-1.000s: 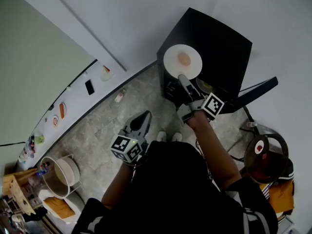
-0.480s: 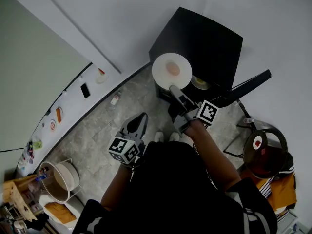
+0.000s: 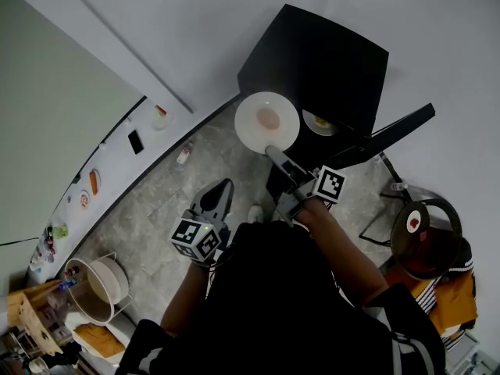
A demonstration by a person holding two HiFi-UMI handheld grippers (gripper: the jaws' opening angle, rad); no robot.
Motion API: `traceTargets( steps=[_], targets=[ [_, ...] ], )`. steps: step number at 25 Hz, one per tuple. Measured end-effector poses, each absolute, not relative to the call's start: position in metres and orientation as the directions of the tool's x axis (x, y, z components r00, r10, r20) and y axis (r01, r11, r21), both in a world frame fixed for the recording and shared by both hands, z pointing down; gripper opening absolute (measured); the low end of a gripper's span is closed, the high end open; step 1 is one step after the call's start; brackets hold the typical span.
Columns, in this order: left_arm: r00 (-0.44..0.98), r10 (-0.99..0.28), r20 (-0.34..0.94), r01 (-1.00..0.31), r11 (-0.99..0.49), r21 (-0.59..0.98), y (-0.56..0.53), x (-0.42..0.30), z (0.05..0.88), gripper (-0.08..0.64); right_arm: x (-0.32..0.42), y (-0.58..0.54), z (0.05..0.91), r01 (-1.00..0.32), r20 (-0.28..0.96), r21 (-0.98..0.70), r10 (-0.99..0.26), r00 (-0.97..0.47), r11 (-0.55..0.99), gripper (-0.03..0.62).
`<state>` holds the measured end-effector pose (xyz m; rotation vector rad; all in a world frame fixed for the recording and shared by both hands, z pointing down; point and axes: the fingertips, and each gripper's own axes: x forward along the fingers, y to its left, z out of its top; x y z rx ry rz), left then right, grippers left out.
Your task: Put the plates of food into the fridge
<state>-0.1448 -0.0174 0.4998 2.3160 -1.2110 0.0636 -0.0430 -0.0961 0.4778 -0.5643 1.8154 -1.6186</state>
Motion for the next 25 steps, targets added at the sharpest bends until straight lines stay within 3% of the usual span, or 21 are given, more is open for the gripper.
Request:
traceTargets(
  steps=[25],
  targets=[
    [0.582,-0.750,0.315,-0.794,-0.441,0.418,-0.026,-0.155,0.510,0.023,-0.011,-0.134,0.595,0.000,-0.023,-0.999,-0.728,-0.685,0.033,0.043]
  ],
)
